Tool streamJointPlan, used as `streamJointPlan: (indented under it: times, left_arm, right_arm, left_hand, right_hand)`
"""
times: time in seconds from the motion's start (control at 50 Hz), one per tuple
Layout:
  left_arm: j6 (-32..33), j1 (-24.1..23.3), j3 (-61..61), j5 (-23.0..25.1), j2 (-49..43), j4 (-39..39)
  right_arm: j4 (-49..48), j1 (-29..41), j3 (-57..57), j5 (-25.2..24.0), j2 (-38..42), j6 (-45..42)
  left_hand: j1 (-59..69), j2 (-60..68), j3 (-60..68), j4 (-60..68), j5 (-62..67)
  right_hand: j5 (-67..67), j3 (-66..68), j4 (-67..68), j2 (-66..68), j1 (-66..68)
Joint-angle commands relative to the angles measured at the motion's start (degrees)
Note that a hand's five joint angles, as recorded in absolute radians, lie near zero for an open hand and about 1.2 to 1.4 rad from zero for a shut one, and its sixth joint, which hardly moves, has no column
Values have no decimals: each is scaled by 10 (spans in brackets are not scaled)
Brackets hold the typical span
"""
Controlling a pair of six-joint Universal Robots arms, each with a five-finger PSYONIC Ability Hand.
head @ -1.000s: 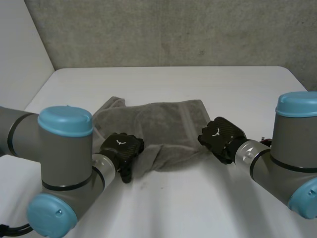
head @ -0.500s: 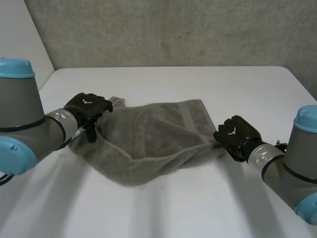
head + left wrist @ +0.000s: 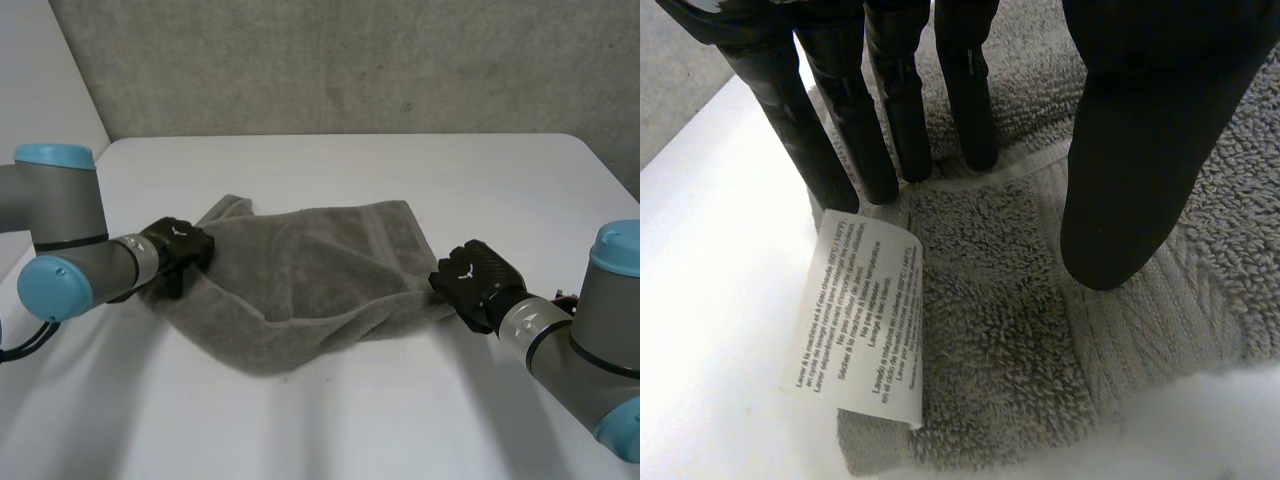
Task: Fold the towel.
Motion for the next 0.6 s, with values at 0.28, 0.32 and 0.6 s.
streamJointPlan:
  times: [0.28, 0.32, 0.6]
  left_arm:
    - [1, 0, -5, -9, -6, 13]
    - [1, 0, -7, -9, -3, 11]
    - [-6, 0, -32, -6, 64, 16]
  right_arm:
    - [-1, 0, -1, 3, 2, -4]
    - [0, -2, -4, 4, -2, -3]
    - [9, -15, -33, 10, -44, 5]
  left_hand:
    - [268, 268, 267, 268, 268]
    - [337, 337, 336, 337, 337]
    - [456, 456, 456, 456, 457]
  right_hand:
    - [146, 121, 115, 128, 246]
    - [146, 121, 115, 128, 246]
    - [146, 121, 115, 128, 246]
